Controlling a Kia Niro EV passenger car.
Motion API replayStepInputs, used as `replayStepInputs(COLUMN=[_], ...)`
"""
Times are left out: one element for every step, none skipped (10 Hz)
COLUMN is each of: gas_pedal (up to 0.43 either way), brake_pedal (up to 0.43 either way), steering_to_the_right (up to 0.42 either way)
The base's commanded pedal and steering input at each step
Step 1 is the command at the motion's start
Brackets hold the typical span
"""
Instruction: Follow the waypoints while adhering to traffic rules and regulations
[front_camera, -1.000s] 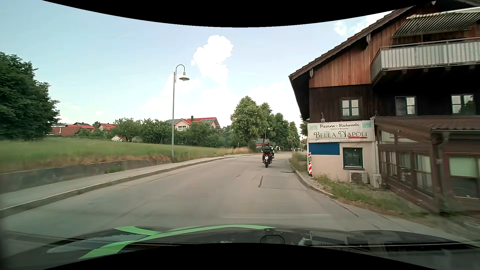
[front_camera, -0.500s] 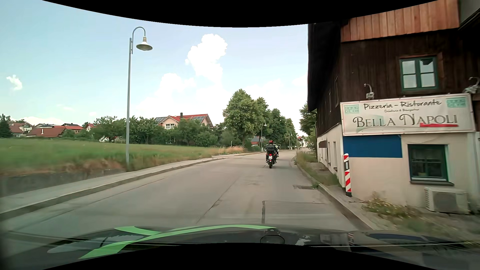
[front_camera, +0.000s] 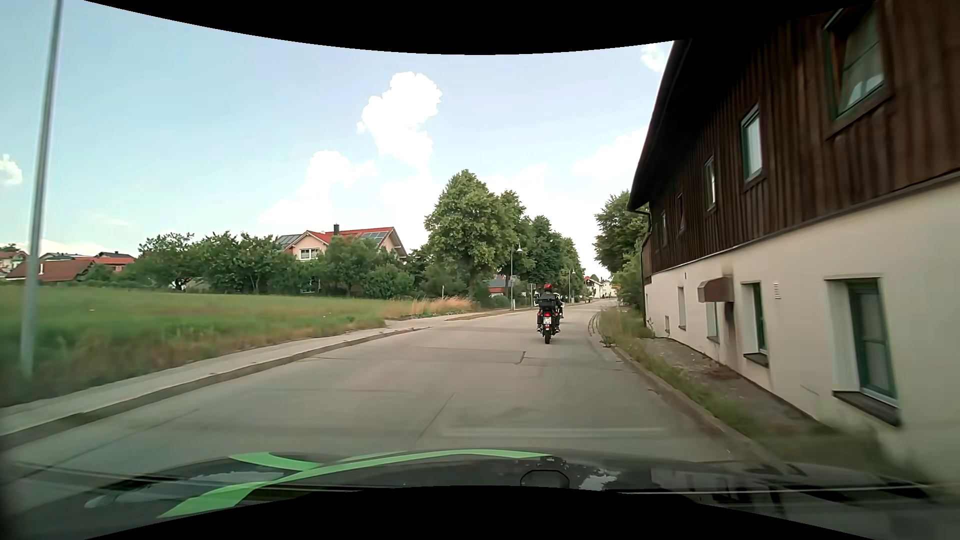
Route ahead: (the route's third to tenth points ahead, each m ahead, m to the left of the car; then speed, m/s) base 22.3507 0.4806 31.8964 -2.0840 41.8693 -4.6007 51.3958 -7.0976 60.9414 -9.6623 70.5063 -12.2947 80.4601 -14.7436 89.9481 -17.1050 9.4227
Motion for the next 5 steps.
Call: replayStepInputs(gas_pedal=[0.039, 0.039, 0.039, 0.039, 0.039], brake_pedal=[0.000, 0.000, 0.000, 0.000, 0.000], steering_to_the_right=[0.032, 0.033, 0.033, 0.034, 0.034])
